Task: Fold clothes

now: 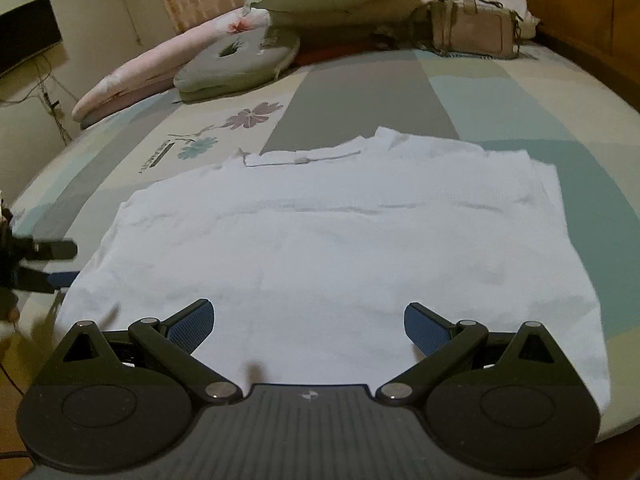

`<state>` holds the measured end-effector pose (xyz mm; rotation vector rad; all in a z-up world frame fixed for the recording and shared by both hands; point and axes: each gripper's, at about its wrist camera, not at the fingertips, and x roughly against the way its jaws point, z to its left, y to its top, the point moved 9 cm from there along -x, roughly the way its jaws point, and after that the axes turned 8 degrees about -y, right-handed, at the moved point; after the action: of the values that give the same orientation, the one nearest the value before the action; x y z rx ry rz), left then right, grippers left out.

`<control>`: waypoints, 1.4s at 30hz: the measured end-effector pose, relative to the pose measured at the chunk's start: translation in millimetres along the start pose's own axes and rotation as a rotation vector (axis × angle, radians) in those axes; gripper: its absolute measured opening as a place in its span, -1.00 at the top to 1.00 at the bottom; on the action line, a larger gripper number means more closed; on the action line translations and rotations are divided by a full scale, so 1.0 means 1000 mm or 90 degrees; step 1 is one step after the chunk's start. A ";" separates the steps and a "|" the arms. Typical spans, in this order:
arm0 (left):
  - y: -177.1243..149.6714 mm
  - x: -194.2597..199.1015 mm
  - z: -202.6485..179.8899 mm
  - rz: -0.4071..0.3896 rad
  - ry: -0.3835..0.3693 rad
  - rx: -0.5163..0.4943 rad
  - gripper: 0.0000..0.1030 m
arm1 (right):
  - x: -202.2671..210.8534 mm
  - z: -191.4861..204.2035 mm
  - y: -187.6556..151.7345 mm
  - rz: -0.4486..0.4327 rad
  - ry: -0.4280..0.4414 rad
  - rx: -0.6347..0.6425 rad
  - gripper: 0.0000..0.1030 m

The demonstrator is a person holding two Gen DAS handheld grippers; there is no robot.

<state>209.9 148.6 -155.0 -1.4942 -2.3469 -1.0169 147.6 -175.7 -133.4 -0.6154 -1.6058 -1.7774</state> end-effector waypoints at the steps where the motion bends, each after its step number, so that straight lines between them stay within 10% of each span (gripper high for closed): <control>1: 0.005 -0.003 0.003 0.000 -0.011 0.010 -0.97 | -0.001 -0.001 0.001 -0.001 -0.005 0.000 -1.00; 13: 0.050 -0.034 0.019 0.008 -0.086 0.054 -0.98 | -0.012 -0.005 0.006 0.010 -0.007 -0.027 -1.00; 24: 0.013 -0.017 0.010 0.100 -0.133 0.056 -0.98 | -0.009 -0.002 0.008 0.009 0.000 -0.022 -1.00; 42: 0.024 -0.040 0.005 0.110 -0.185 0.049 -0.98 | -0.006 0.017 0.013 -0.009 0.046 -0.006 -1.00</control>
<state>250.5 128.5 -167.6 -1.8858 -2.3535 -0.7012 159.5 -158.5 -126.4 -0.5394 -1.5571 -1.7975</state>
